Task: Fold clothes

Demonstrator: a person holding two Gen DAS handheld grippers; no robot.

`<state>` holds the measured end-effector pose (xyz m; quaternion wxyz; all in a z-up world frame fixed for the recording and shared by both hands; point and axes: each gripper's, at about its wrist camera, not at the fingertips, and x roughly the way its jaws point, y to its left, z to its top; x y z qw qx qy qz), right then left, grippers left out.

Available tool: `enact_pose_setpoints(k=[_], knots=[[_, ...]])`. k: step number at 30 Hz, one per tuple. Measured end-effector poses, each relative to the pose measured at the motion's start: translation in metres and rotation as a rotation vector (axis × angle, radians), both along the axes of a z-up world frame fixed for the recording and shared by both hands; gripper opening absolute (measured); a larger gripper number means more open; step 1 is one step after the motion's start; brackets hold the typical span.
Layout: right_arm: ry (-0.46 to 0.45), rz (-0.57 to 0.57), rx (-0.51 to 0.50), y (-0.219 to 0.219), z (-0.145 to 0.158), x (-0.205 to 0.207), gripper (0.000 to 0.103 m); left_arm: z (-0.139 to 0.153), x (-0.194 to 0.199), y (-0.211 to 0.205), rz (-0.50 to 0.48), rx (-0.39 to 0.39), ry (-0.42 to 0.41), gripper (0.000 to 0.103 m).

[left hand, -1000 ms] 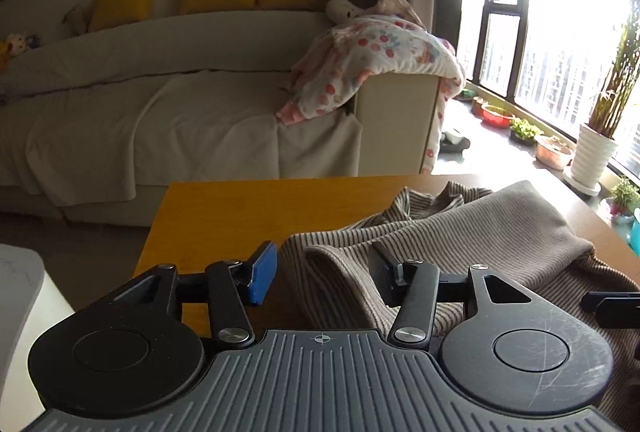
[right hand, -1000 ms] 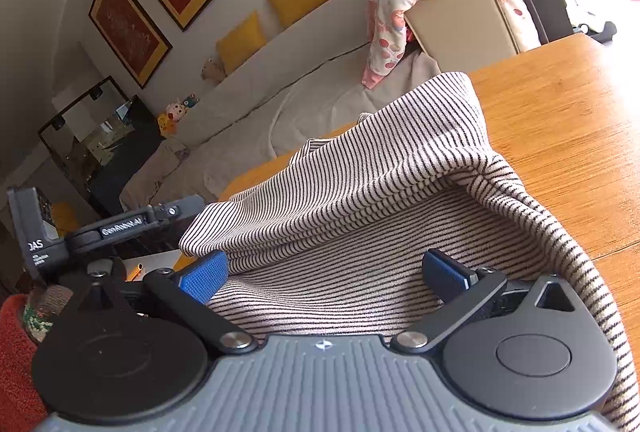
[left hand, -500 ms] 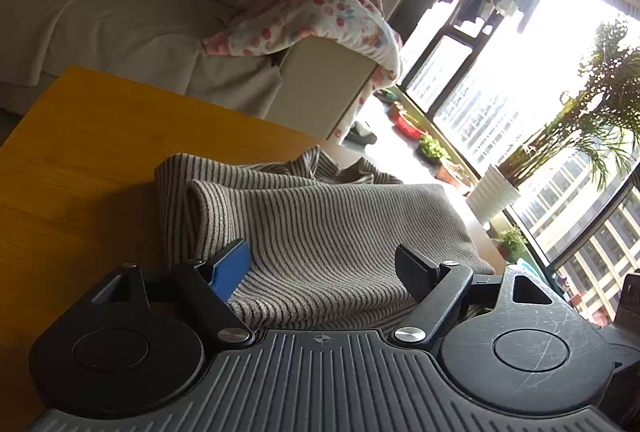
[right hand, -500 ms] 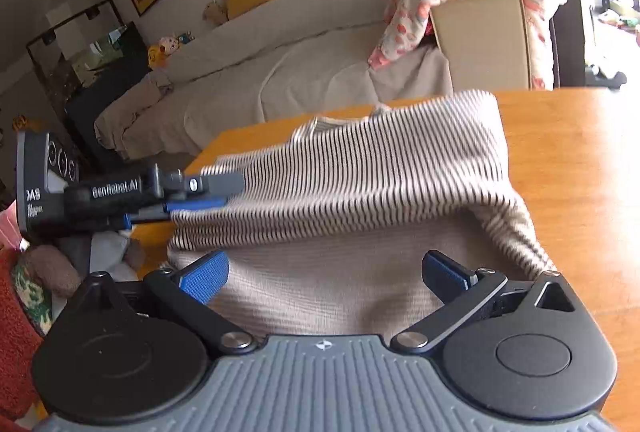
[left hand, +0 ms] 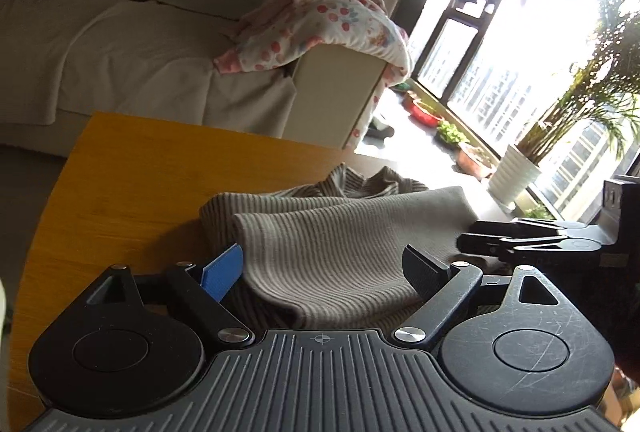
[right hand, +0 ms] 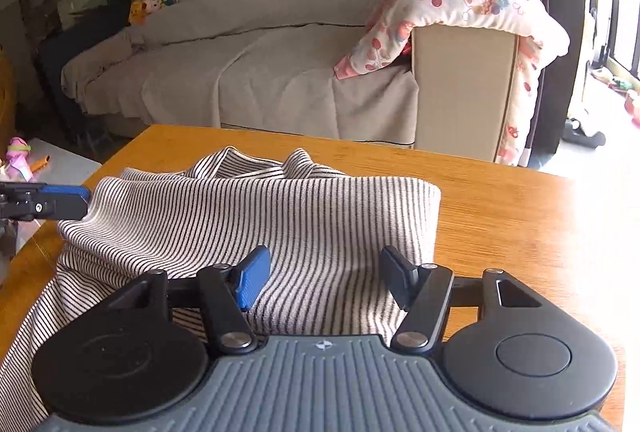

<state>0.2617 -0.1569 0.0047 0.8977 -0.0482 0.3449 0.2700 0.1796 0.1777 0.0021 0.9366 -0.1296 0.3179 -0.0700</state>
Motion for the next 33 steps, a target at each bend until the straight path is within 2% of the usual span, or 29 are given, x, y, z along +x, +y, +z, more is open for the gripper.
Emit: enact_pose_setpoints(k=[1,3,5,8,12,16,20,21,22,23,24,27,30,33], knots=[[-0.011,0.007,0.004,-0.005,0.007,-0.001,0.064,0.003,0.001,0.005,0.032,0.044,0.006,0.096],[-0.016,0.008,0.052,-0.018,0.02,0.004,0.071,0.009,0.005,0.026,0.038,-0.021,0.04,0.096],[0.026,-0.026,0.123,-0.033,0.027,0.022,0.075,0.01,0.013,0.042,-0.002,-0.186,0.081,0.096],[0.106,-0.063,0.207,-0.048,0.021,0.054,0.075,0.006,0.024,0.043,-0.022,-0.269,0.116,0.096],[0.211,-0.078,0.249,-0.049,-0.002,0.084,0.075,-0.01,0.044,0.036,-0.041,-0.259,0.17,0.096],[0.29,-0.024,0.26,-0.033,-0.022,0.103,0.075,-0.025,0.057,0.037,-0.056,-0.304,0.179,0.096],[0.277,0.074,0.213,0.002,-0.024,0.109,0.077,-0.03,0.07,0.036,-0.078,-0.339,0.136,0.096],[0.273,0.091,0.2,0.011,-0.023,0.109,0.076,-0.031,0.074,0.034,-0.084,-0.344,0.129,0.094],[0.267,0.109,0.185,0.018,-0.023,0.108,0.065,-0.031,0.078,0.03,-0.091,-0.319,0.127,0.091],[0.259,0.108,0.163,0.023,-0.023,0.107,0.056,-0.032,0.082,0.026,-0.098,-0.295,0.126,0.077],[0.25,0.107,0.14,0.028,-0.022,0.106,0.037,-0.032,0.086,0.022,-0.105,-0.271,0.125,0.058],[0.206,0.102,0.141,0.025,-0.012,0.098,0.026,-0.03,0.09,0.017,-0.123,-0.261,0.131,0.042],[0.123,0.144,0.17,0.01,0.017,0.069,0.022,-0.013,0.075,0.014,-0.178,-0.26,0.07,0.037],[0.038,0.19,0.186,-0.008,0.052,0.03,0.019,0.015,0.045,0.01,-0.238,-0.241,0.009,0.036]])
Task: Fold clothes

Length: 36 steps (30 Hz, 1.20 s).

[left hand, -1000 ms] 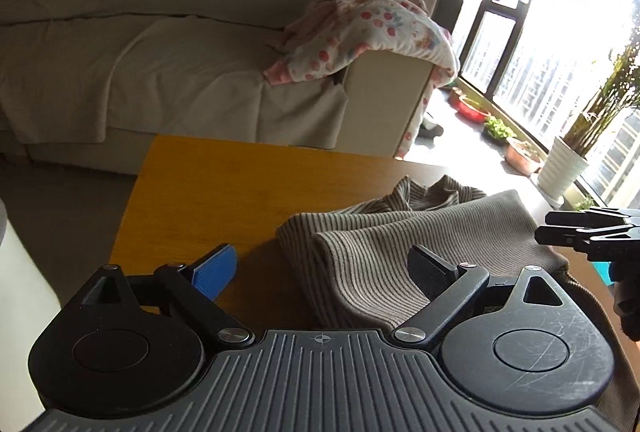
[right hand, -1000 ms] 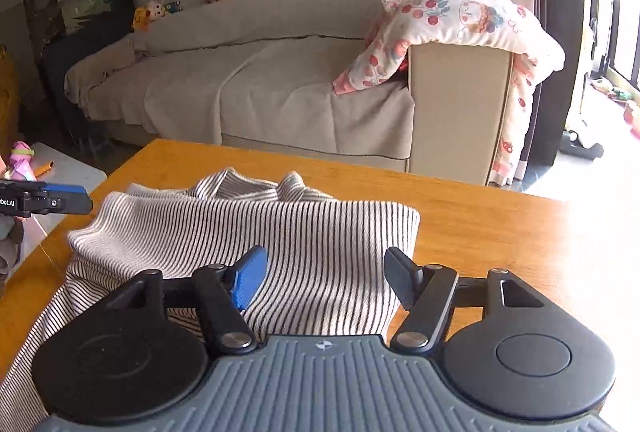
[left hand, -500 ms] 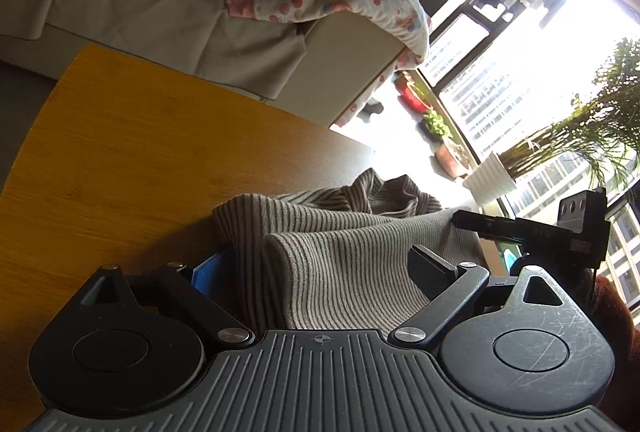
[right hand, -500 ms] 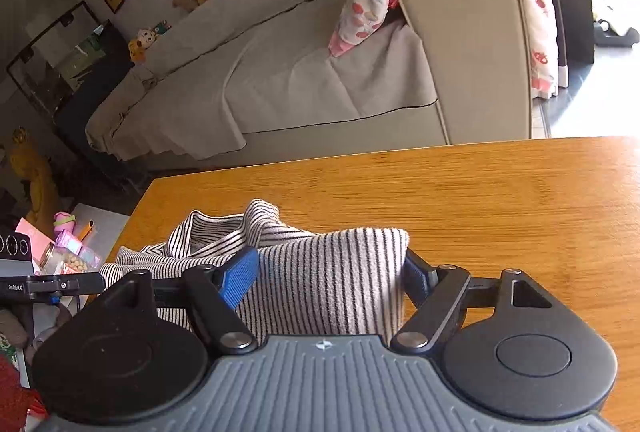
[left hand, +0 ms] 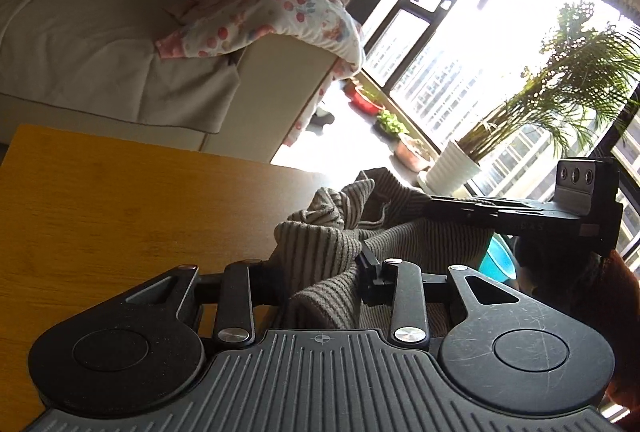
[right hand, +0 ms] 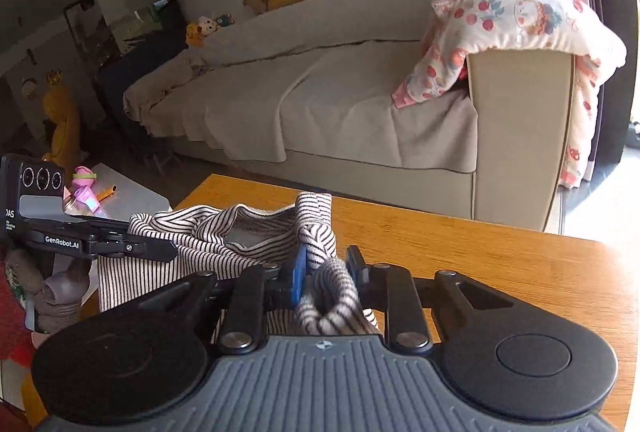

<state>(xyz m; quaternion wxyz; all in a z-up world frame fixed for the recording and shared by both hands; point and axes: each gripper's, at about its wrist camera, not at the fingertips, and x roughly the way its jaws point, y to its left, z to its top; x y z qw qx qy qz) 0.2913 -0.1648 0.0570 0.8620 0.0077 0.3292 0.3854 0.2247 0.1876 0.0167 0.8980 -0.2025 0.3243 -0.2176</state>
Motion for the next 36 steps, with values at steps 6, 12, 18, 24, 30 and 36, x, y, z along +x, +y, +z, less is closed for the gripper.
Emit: enact_pose_setpoints(k=[6,12,18,24,30,36], knots=[[-0.102,0.066,-0.03,-0.028,0.042,-0.094,0.006,0.042,-0.085,-0.023,-0.121,0.114,-0.111,0.036],[-0.016,0.071,-0.118,-0.042,0.011,-0.16,0.006,0.03,-0.154,-0.04,-0.177,0.192,-0.079,0.042],[0.025,0.004,-0.19,-0.064,-0.015,-0.205,0.009,0.015,-0.199,-0.036,-0.128,0.235,-0.004,0.056],[-0.168,-0.114,-0.197,-0.079,0.017,-0.232,0.037,0.027,-0.22,-0.006,-0.015,0.146,-0.004,0.081],[-0.463,0.161,-0.3,0.022,0.017,-0.277,0.071,0.028,-0.208,0.004,0.07,0.078,0.033,0.087],[-0.679,0.454,-0.592,0.136,-0.052,-0.309,0.072,0.03,-0.202,0.0,0.1,0.042,0.03,0.092]])
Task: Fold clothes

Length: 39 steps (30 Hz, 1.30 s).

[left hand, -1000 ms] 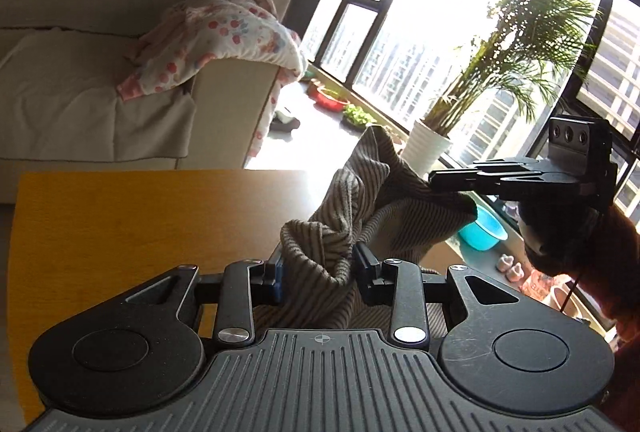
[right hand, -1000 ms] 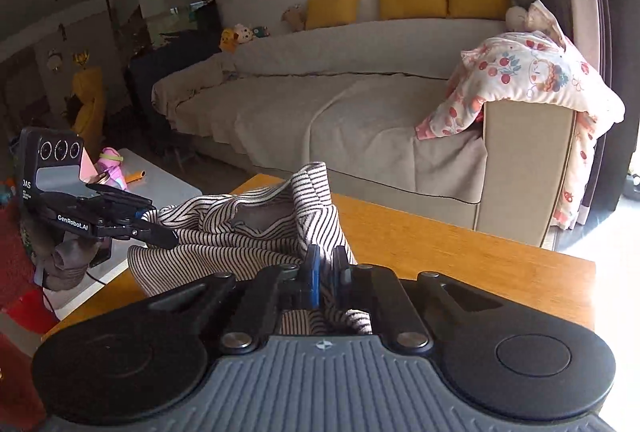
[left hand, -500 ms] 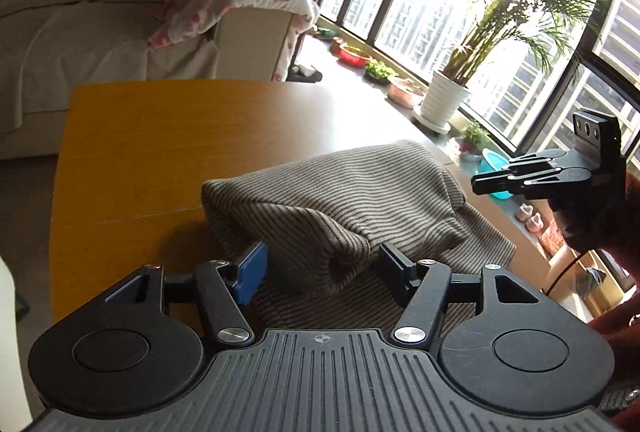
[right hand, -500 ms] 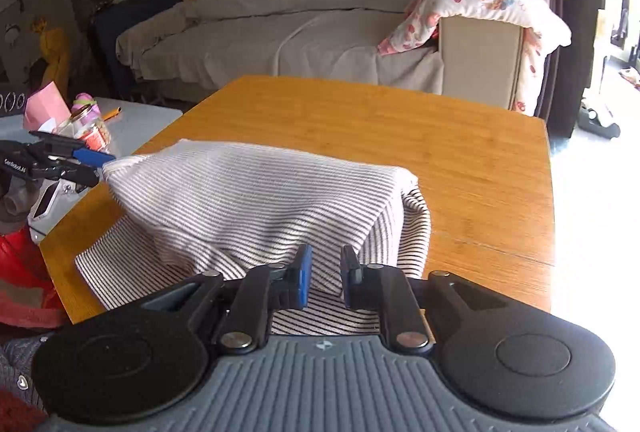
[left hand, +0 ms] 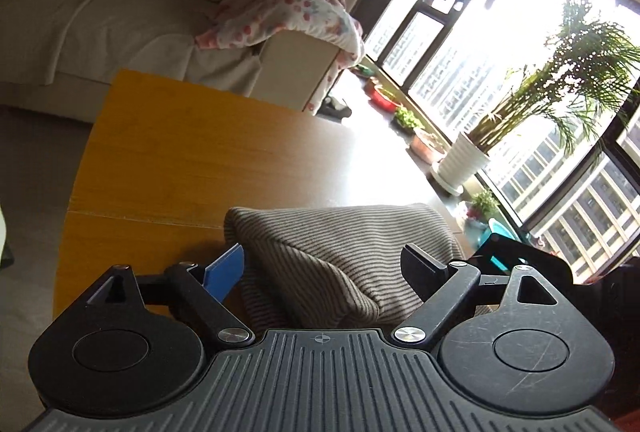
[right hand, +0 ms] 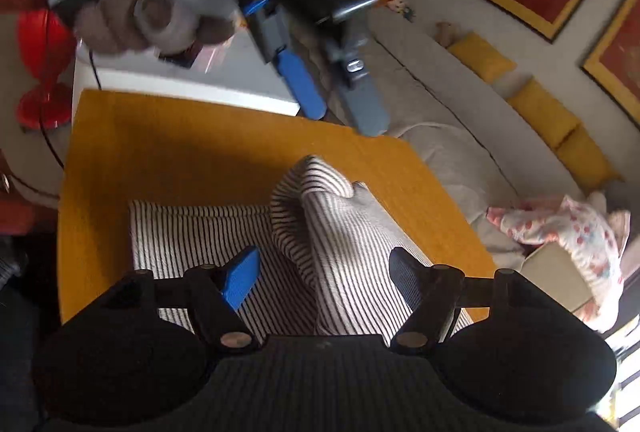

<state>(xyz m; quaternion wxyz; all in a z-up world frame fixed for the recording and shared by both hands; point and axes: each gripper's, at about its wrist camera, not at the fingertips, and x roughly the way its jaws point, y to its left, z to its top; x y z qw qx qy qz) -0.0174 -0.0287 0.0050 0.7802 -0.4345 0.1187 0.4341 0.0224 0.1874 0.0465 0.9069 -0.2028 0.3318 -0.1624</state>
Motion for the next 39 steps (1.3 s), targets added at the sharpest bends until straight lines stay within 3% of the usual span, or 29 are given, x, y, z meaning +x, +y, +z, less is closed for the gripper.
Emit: enact_pose_setpoints(k=[2,3,5,8,9,11,14,18,23,27,32,36,39], knots=[[-0.154,0.019,-0.106,0.018,-0.029,0.002,0.073,0.003,0.0,0.002,0.007,-0.005,-0.016,0.094],[-0.124,-0.005,-0.086,0.019,-0.025,0.012,0.073,0.005,-0.003,0.004,0.011,-0.004,-0.024,0.095],[-0.048,-0.057,-0.036,0.022,-0.016,0.034,0.05,0.006,-0.009,0.01,0.02,-0.008,-0.035,0.095],[0.347,-0.225,0.232,-0.003,0.028,0.089,0.037,0.006,-0.016,0.022,0.037,-0.027,-0.045,0.096],[0.435,-0.265,0.304,-0.014,0.035,0.103,0.032,0.005,-0.019,0.026,0.041,-0.052,-0.045,0.096],[0.595,-0.335,0.428,-0.033,0.044,0.125,0.03,0.001,-0.02,0.032,0.037,-0.117,-0.037,0.097],[0.727,-0.374,0.505,-0.046,0.035,0.138,0.03,-0.013,-0.015,0.035,0.004,-0.272,0.001,0.098],[0.747,-0.381,0.517,-0.048,0.02,0.136,0.03,-0.038,0.004,0.023,-0.057,-0.471,0.076,0.099],[0.675,-0.351,0.474,-0.046,0.012,0.113,0.031,-0.062,0.035,0.015,-0.02,-0.62,0.156,0.099],[0.661,-0.349,0.483,-0.049,0.007,0.103,0.031,-0.07,0.058,0.005,-0.002,-0.611,0.234,0.099],[0.677,-0.353,0.509,-0.05,0.001,0.106,0.031,-0.067,0.048,-0.003,-0.034,-0.577,0.241,0.1],[0.672,-0.349,0.512,-0.046,-0.001,0.107,0.031,-0.08,0.045,-0.004,-0.026,-0.585,0.29,0.102],[0.641,-0.341,0.501,-0.046,-0.002,0.099,0.031,-0.096,0.058,-0.001,0.011,-0.652,0.331,0.102]])
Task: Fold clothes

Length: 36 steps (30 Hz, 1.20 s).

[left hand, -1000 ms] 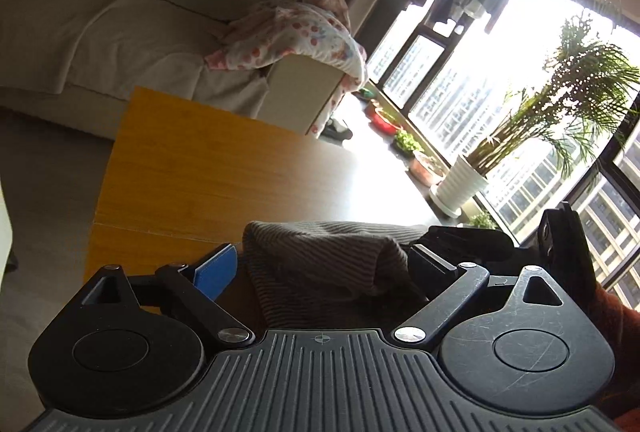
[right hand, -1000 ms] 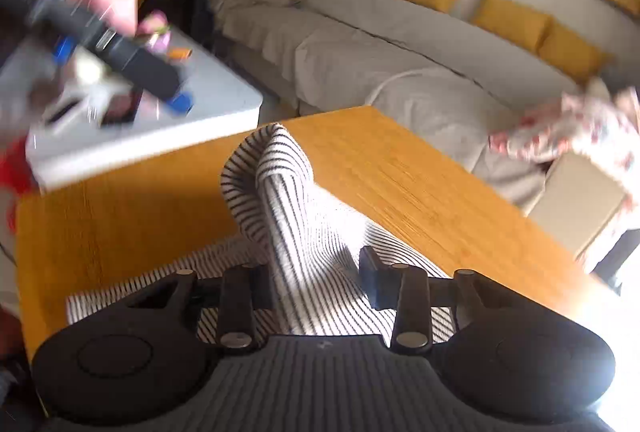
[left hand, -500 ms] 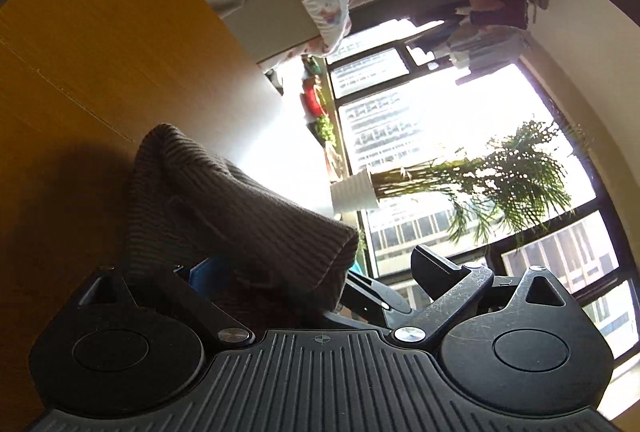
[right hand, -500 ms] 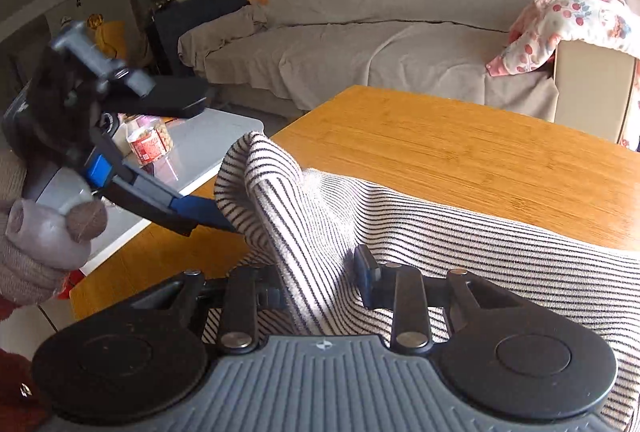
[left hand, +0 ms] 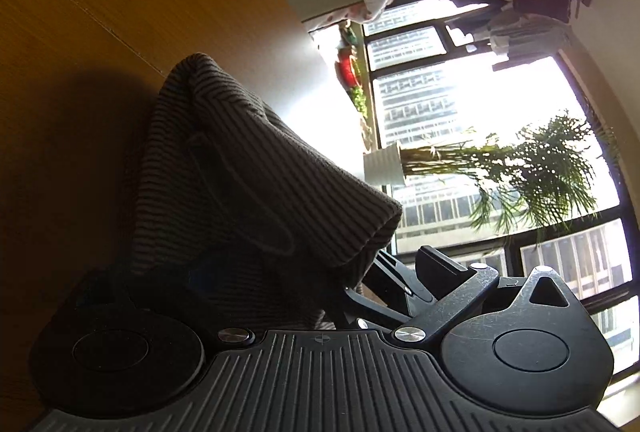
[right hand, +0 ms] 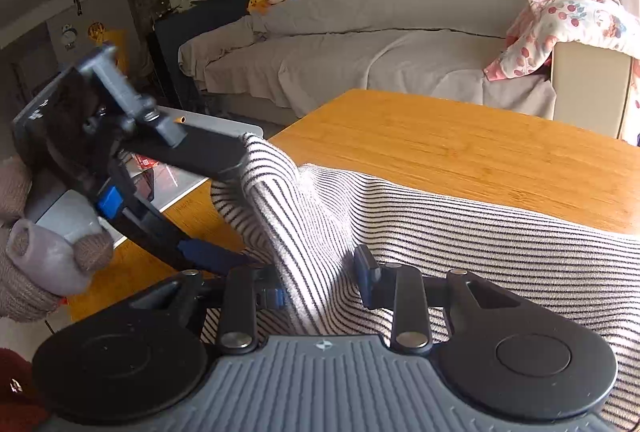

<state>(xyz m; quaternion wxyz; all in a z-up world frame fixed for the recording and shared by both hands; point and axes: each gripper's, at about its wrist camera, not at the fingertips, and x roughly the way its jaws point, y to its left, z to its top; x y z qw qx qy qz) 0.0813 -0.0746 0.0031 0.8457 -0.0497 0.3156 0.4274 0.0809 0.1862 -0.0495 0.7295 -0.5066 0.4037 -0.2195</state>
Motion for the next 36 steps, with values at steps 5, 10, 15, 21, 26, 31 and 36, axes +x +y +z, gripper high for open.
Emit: enact_pose_setpoints(k=[5,10,15,21,26,31,36], knots=[[-0.06,0.066,-0.038,-0.013,0.008,-0.02,0.041,-0.001,0.022,0.006,0.049,-0.032,0.007,0.102],[-0.045,-0.081,0.06,-0.103,0.039,-0.029,0.062,0.01,0.021,-0.005,0.018,0.108,-0.036,0.098],[0.108,-0.463,0.199,-0.209,0.04,0.001,0.062,0.012,0.019,-0.012,-0.012,0.219,-0.064,0.075],[0.197,-0.489,0.25,-0.217,0.012,0.033,0.062,0.016,0.012,-0.007,-0.02,0.366,-0.075,0.055],[0.15,-0.386,0.118,-0.167,-0.008,0.058,0.062,0.02,0.005,-0.006,-0.035,0.368,-0.092,0.053],[0.134,-0.346,0.045,-0.145,-0.021,0.062,0.037,0.012,0.01,-0.008,-0.043,0.314,-0.08,0.053],[0.021,-0.308,0.094,-0.152,0.025,0.017,0.023,0.044,-0.005,-0.016,-0.096,0.394,-0.21,0.037]])
